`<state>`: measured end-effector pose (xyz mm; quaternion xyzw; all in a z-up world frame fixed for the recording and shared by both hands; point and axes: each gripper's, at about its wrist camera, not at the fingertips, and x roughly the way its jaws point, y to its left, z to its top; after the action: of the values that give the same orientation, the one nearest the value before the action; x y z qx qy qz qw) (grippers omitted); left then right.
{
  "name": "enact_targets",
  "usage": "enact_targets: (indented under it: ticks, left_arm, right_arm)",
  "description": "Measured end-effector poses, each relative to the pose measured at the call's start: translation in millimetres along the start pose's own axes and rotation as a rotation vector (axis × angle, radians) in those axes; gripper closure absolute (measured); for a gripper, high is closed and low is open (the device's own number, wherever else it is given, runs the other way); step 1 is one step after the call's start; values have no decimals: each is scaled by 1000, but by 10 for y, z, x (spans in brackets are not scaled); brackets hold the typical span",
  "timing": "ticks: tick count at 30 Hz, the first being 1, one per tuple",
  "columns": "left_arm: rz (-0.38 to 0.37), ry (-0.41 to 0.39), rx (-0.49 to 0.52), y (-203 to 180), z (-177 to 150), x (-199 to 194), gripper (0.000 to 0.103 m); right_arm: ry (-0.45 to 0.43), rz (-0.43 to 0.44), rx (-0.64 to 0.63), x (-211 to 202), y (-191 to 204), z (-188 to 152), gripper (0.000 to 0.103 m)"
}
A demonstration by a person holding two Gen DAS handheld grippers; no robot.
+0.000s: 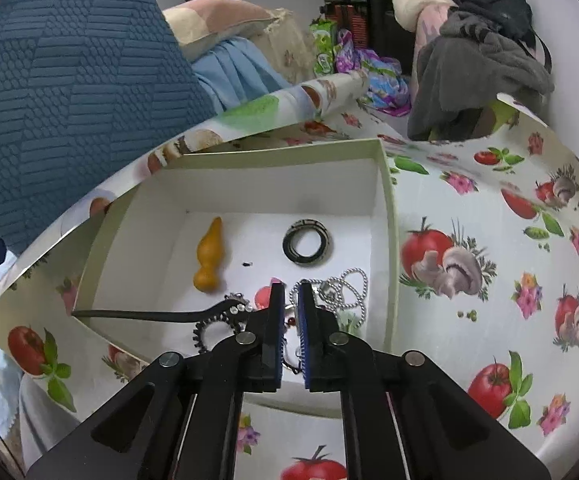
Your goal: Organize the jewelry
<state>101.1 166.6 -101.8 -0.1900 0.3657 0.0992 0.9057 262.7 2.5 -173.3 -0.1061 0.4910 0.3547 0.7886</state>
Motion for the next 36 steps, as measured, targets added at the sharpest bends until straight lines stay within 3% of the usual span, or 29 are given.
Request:
enact_targets:
  ticks: [2, 6, 12, 16, 20, 24, 26, 30, 36]
  left_arm:
    - [1, -9, 1, -32, 18, -48, 41]
    - [-4, -50, 22, -131, 118, -253, 39]
    - [-11, -136, 67, -331, 286, -674, 33]
    - [38, -147, 79, -435, 349, -917, 27]
    - [50, -178, 63, -445, 372, -1130, 23]
    - [46, -194, 63, -484, 322, -1278, 20]
    - [54, -196, 71, -508, 292, -1322, 19]
    - [44, -205, 76, -573, 204, -1414, 18]
    - [41, -210, 80, -618, 67, -1441, 16]
  right_arm:
    - [-19, -5, 6, -116, -26, 18, 85]
    - [-91, -10, 24, -493, -61, 113, 84]
    - [-261, -15, 7, -1422, 38, 282, 83]
    - [-370, -7, 19, -2000, 119, 270, 77]
    - [-443, -8, 22, -2425, 181, 131, 61]
    - [-504, -56, 14, -2706, 240, -34, 25]
    - [-525, -86, 3, -2798, 282, -113, 21]
    - [-551, -104, 4, -2897, 324, -293, 0]
    - [-559, -136, 16, -2927, 373, -556, 0]
